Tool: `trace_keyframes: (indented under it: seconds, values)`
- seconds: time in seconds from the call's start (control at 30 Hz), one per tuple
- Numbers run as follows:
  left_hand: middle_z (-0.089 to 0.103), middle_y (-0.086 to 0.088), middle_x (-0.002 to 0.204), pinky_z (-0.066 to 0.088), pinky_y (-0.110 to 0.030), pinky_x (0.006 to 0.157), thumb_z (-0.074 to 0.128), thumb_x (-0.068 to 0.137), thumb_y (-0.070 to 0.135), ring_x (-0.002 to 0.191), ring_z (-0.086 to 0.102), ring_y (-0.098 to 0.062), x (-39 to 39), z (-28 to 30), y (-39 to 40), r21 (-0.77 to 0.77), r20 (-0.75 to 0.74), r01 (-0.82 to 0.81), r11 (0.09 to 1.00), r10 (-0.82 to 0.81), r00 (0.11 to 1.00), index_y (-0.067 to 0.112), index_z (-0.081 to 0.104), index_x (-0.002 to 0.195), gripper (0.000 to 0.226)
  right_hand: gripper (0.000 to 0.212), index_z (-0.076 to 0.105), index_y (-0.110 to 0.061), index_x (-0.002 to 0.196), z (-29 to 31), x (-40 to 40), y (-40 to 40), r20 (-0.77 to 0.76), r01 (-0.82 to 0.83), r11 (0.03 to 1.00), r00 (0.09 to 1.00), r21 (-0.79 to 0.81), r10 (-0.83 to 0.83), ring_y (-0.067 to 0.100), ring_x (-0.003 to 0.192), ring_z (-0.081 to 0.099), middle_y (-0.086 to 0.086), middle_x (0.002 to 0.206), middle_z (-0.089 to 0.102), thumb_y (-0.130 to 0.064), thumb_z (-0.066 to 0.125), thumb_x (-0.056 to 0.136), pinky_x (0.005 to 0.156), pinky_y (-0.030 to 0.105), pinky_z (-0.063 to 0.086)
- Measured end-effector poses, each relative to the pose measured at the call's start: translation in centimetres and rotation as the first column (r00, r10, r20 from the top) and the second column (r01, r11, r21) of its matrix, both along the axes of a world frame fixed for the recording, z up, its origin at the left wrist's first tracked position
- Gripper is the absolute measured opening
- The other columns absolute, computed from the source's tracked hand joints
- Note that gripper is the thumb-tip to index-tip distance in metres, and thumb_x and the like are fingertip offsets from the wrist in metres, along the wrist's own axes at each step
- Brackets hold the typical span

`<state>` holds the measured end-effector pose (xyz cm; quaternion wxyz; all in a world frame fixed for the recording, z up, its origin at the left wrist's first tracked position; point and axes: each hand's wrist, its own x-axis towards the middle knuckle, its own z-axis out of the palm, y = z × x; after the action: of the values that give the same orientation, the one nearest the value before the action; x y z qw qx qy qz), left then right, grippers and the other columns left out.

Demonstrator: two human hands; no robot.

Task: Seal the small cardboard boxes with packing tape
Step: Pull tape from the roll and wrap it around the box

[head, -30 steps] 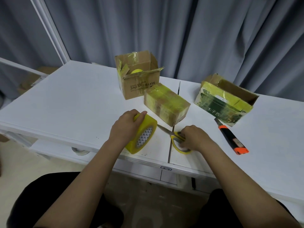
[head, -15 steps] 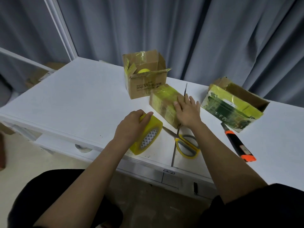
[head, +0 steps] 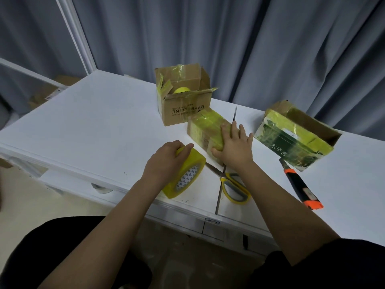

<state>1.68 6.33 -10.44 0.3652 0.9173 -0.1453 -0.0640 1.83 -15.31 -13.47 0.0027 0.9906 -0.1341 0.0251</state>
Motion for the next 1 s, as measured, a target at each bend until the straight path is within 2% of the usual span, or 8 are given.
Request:
trace_keyframes:
  seconds: [0.3,0.53,0.63,0.77,0.83,0.9,0.93,1.0]
  values:
    - [0.058,0.004,0.097,0.045,-0.031,0.071,0.037,0.094,0.057,0.079,0.055,-0.014,-0.2,0.0,0.2,-0.021,0.002,0.001,1.000,-0.001,1.000,0.023,0.056,0.093,0.039,0.083,-0.004,-0.041,0.150,0.8,0.1,-0.1,-0.105,-0.063,0.989,0.993,-0.137,0.049,0.045,0.142,0.009,0.019,0.158,-0.001,-0.067,0.044,0.087,0.110,0.063,0.011]
    - [0.059,0.002,0.093,0.046,-0.030,0.068,0.037,0.094,0.057,0.073,0.053,-0.008,-0.1,-0.3,0.2,-0.047,0.019,-0.004,0.999,0.005,1.000,0.019,0.058,0.091,0.043,0.074,0.003,-0.025,0.153,-0.3,-0.6,1.2,-0.039,-0.115,0.964,0.993,-0.239,0.108,0.042,0.143,0.009,0.019,0.158,0.007,-0.055,0.037,0.095,0.114,0.057,0.010]
    - [0.058,0.002,0.089,0.046,-0.030,0.067,0.038,0.094,0.056,0.075,0.055,-0.011,-0.2,-0.1,0.2,-0.056,0.021,0.008,0.998,-0.007,1.000,0.019,0.057,0.087,0.042,0.075,0.008,-0.032,0.152,-0.3,-0.9,0.8,-0.001,-0.120,0.982,0.993,-0.143,0.121,0.037,0.144,0.006,0.010,0.160,0.007,-0.057,0.044,0.092,0.115,0.056,0.005]
    - [0.058,0.003,0.089,0.047,-0.031,0.068,0.038,0.094,0.056,0.076,0.055,-0.009,-0.2,-0.4,0.4,-0.059,0.015,0.016,0.998,-0.015,1.000,0.022,0.055,0.085,0.039,0.079,0.008,-0.048,0.148,-0.3,-1.6,-0.6,0.143,-0.053,0.953,0.990,0.300,0.010,0.025,0.145,-0.016,-0.003,0.160,-0.008,-0.059,0.055,0.084,0.110,0.054,-0.016]
    - [0.058,0.004,0.090,0.048,-0.032,0.070,0.037,0.094,0.056,0.076,0.055,-0.008,-0.1,-0.5,0.5,-0.071,0.012,0.017,0.997,-0.016,1.000,0.024,0.054,0.085,0.037,0.088,0.008,-0.042,0.149,-0.3,-2.1,-1.5,0.159,0.007,0.839,0.981,0.544,-0.111,0.026,0.147,-0.004,-0.001,0.160,-0.003,-0.042,0.064,0.081,0.114,0.050,0.000]
    - [0.058,0.005,0.091,0.048,-0.031,0.070,0.037,0.093,0.057,0.076,0.054,-0.006,-0.1,-0.5,0.5,-0.084,0.009,0.018,0.996,-0.017,1.000,0.025,0.053,0.086,0.037,0.089,0.021,-0.027,0.148,-0.1,-2.8,-2.0,0.256,-0.096,0.742,0.961,0.663,-0.105,0.025,0.139,0.025,0.002,0.150,0.021,-0.029,0.074,0.077,0.107,0.030,0.025]
    - [0.058,0.005,0.092,0.047,-0.031,0.070,0.037,0.093,0.057,0.076,0.054,-0.005,-0.1,-0.4,0.5,-0.087,0.005,0.019,0.996,-0.018,1.000,0.026,0.053,0.086,0.036,0.089,0.027,-0.022,0.146,0.1,-3.2,-2.0,0.322,-0.142,0.746,0.941,0.650,-0.101,0.023,0.133,0.032,0.003,0.144,0.027,-0.025,0.078,0.073,0.103,0.026,0.030]
    - [0.057,0.006,0.093,0.045,-0.031,0.070,0.037,0.093,0.057,0.076,0.053,-0.005,-0.1,-0.4,0.5,-0.091,-0.002,0.022,0.996,-0.022,1.000,0.027,0.053,0.086,0.035,0.088,0.035,-0.015,0.142,0.3,-3.9,-1.9,0.456,-0.140,0.896,0.887,0.422,-0.076,0.028,0.127,0.034,0.010,0.139,0.033,-0.020,0.080,0.066,0.105,0.036,0.035]
